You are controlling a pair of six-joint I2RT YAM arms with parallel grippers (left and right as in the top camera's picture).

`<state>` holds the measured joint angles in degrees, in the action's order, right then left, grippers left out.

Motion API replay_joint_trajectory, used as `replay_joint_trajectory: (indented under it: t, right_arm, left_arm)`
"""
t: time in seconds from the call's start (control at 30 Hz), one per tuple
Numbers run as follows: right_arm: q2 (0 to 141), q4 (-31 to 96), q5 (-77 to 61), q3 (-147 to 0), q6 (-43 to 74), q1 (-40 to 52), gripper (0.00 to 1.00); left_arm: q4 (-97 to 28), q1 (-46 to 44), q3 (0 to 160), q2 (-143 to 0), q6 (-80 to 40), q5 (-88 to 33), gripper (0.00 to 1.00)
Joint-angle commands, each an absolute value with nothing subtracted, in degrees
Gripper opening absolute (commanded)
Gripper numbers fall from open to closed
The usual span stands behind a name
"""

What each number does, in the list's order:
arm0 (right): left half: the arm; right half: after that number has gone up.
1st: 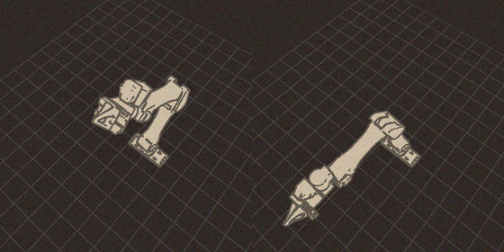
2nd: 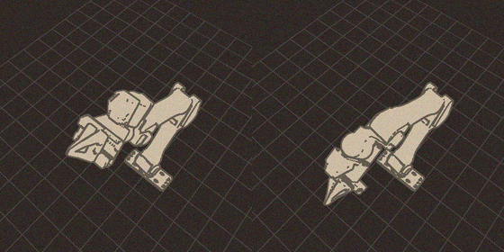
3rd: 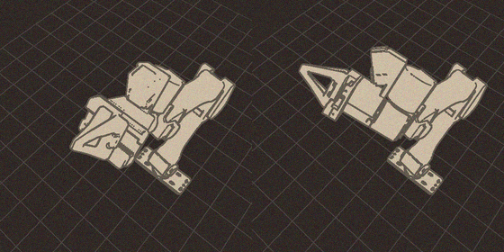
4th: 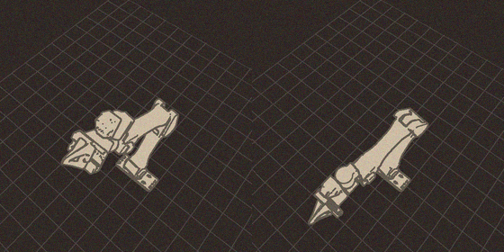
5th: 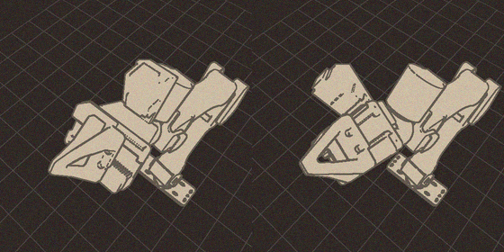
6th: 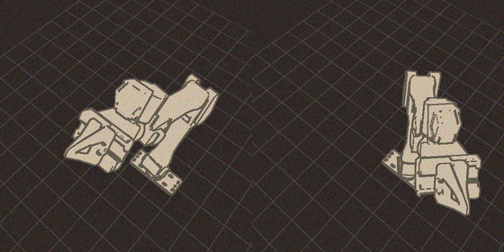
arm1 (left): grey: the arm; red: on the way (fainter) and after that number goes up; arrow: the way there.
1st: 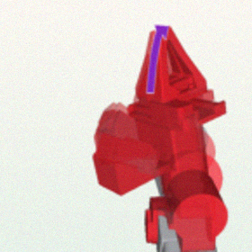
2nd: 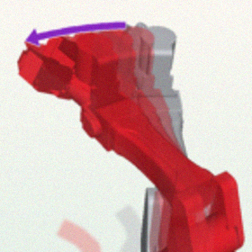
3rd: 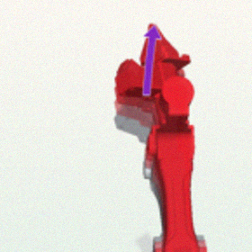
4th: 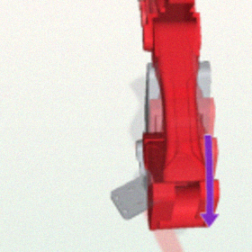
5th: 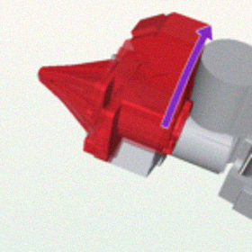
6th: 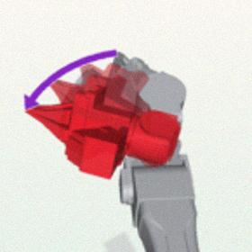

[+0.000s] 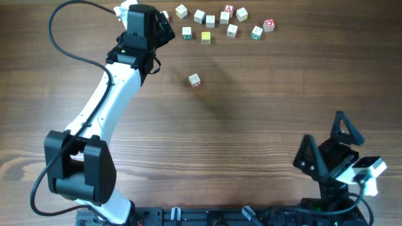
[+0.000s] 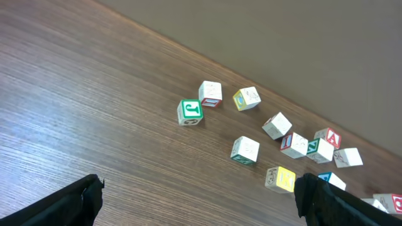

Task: Form a circle
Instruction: 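Reach the right gripper into the cluster and grasp the 2 block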

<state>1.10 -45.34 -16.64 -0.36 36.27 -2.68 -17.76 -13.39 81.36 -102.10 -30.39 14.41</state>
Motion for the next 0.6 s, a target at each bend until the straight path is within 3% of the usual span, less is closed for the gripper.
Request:
replay_joint_trajectory:
  t: [0.0, 0.2, 0.3, 0.43, 0.57]
  right_arm:
    - [2.5, -45.2, -6.0, -0.7, 45.0, -2.4, 1.0]
    - [21.3, -40.6, -8.1, -11.4, 37.5, -2.4, 1.0]
    - [40.0, -35.1, -15.5, -25.0, 32.3, -2.4, 1.0]
    - [62.8, -18.5, -23.3, -47.1, 26.4, -1.3, 1.0]
    - [84.1, 6.0, -16.7, -73.8, 19.2, 5.0, 1.0]
  left_arm:
    - [-17.4, -13.4, 81.6, -101.9, -32.3, 13.4, 1.0]
    - [-17.4, -13.4, 81.6, -101.9, -33.9, 12.8, 1.0]
    - [-17.5, -13.4, 81.6, -101.9, -33.9, 12.9, 1.0]
    - [-17.6, -12.5, 81.6, -101.9, -33.9, 12.9, 1.0]
    - [-17.5, -10.6, 81.6, -101.9, -33.9, 12.9, 1.0]
